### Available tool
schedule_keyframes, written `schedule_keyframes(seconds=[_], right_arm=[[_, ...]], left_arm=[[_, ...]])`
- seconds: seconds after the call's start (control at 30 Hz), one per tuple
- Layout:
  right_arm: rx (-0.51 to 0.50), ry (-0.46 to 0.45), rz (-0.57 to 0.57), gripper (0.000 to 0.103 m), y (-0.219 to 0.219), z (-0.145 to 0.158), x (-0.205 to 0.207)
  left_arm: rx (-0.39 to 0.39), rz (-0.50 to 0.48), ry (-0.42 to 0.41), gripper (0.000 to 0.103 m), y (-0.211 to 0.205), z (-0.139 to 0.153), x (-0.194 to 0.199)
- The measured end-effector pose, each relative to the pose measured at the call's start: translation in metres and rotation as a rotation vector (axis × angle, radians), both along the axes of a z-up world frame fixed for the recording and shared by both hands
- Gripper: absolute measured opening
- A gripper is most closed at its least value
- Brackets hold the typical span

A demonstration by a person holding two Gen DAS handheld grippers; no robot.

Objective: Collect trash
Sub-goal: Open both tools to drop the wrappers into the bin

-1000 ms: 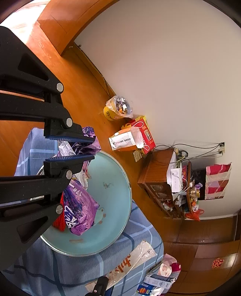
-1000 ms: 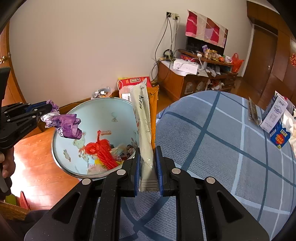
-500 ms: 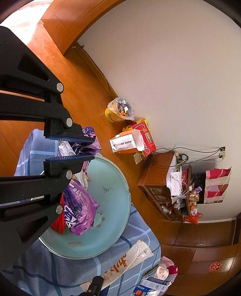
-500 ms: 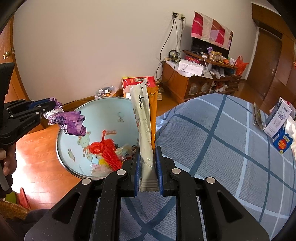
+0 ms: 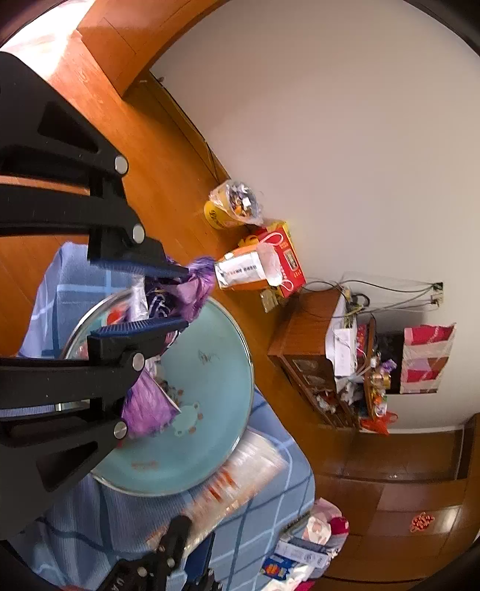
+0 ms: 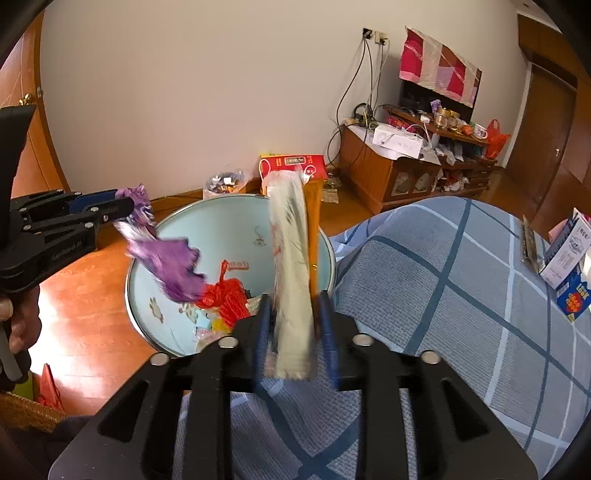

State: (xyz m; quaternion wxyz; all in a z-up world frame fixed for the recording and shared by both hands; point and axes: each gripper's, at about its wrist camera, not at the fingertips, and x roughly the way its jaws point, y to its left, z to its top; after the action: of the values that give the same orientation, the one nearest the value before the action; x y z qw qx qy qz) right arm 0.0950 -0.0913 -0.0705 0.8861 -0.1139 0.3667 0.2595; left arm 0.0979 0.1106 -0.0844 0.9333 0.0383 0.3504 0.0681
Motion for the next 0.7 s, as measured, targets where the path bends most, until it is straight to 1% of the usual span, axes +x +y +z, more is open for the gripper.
schedule_keyframes(seconds=[0.03, 0.1, 0.13, 0.17, 0.2, 0.23, 0.37, 0.5, 0.7], right_arm=[[0.007, 0.0, -0.002, 0.044, -0.001, 0.0, 0.0], [0.021, 0.005, -0.009, 0.046, -0.003, 0.001, 0.001], [0.027, 0.005, -0.013, 0.051, -0.005, 0.002, 0.001], [0.038, 0.003, -0.017, 0.058, -0.007, 0.003, 0.0], [0.046, 0.0, -0.023, 0.061, -0.009, 0.004, -0.001], [0.056, -0.002, -0.03, 0.061, -0.011, 0.006, -0.002], [0.102, -0.014, -0.066, 0.063, -0.029, 0.015, -0.014], [0.15, -0.04, -0.124, 0.063, -0.052, 0.027, -0.029], [0.186, -0.121, -0.199, 0.066, -0.078, 0.047, -0.052]], left_arm=[[-0.003, -0.005, -0.005, 0.036, 0.0, 0.002, -0.001], [-0.005, -0.017, -0.015, 0.045, -0.004, 0.004, -0.003], [-0.01, -0.023, -0.021, 0.047, -0.005, 0.005, -0.004], [-0.013, -0.026, -0.026, 0.055, -0.007, 0.006, -0.005], [-0.011, -0.025, -0.031, 0.062, -0.008, 0.007, -0.007], [-0.01, -0.024, -0.035, 0.065, -0.007, 0.008, -0.007], [-0.021, -0.021, -0.068, 0.08, -0.008, 0.017, -0.012], [-0.035, -0.03, -0.115, 0.082, -0.013, 0.031, -0.021], [-0.036, -0.043, -0.178, 0.089, -0.022, 0.053, -0.037]])
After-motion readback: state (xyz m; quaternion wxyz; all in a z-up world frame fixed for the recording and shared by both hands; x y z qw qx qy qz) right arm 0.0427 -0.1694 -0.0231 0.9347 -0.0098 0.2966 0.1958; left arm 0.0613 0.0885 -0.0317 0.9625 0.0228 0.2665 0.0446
